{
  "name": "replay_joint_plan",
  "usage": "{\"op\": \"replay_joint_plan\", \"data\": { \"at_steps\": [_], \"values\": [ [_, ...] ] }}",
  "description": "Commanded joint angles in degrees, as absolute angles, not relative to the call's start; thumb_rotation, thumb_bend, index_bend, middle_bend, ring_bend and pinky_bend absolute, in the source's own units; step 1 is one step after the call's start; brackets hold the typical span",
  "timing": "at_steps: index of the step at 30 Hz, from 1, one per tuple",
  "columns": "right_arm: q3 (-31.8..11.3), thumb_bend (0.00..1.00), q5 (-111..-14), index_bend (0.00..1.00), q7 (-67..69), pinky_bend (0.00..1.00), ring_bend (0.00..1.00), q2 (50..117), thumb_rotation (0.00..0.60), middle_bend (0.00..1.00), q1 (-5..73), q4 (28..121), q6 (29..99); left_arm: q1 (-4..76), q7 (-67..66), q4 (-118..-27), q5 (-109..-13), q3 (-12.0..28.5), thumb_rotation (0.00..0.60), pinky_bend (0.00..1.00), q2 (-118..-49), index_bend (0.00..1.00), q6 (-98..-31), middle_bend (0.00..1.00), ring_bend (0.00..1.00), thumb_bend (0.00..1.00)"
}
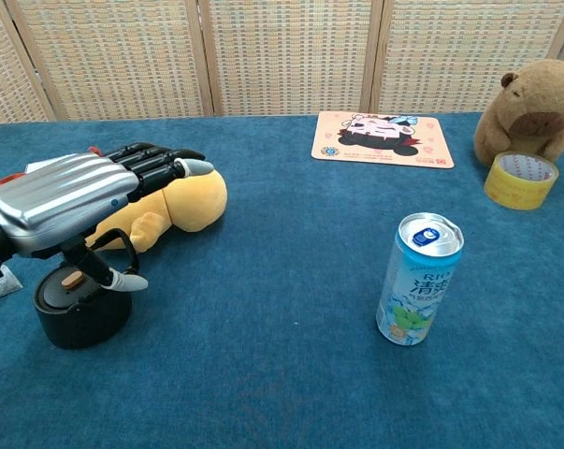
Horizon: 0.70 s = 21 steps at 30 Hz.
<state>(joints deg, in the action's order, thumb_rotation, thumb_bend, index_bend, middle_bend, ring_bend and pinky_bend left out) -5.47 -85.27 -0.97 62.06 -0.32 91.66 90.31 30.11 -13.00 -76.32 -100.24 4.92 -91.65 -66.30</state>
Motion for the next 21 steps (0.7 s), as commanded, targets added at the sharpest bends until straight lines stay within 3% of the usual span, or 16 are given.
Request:
{"op": "replay_joint_plan", "data": {
  "at_steps": [1,21],
  "values": [
    [-5.5,0.00,-85.1,0.00,-0.9,0.00,0.00,62.1,0.600,0.00,-0.3,91.6,90.2,30.8,-14.0,-75.1,-99.0,5.2,0.600,0.00,-92.3,0.00,-65.8,0.00,0.00,0.07],
    [-5.3,0.00,-84.7,0.00,-1.4,0.00,0.00,62.1,0.600,0.00,-0.1,91.8,89.6,30.0,-11.1,-71.4,-93.1,5.5,0.600,0.00,-88.8,0.00,-69.1,0.00,0.00,0.07]
  ]
}}
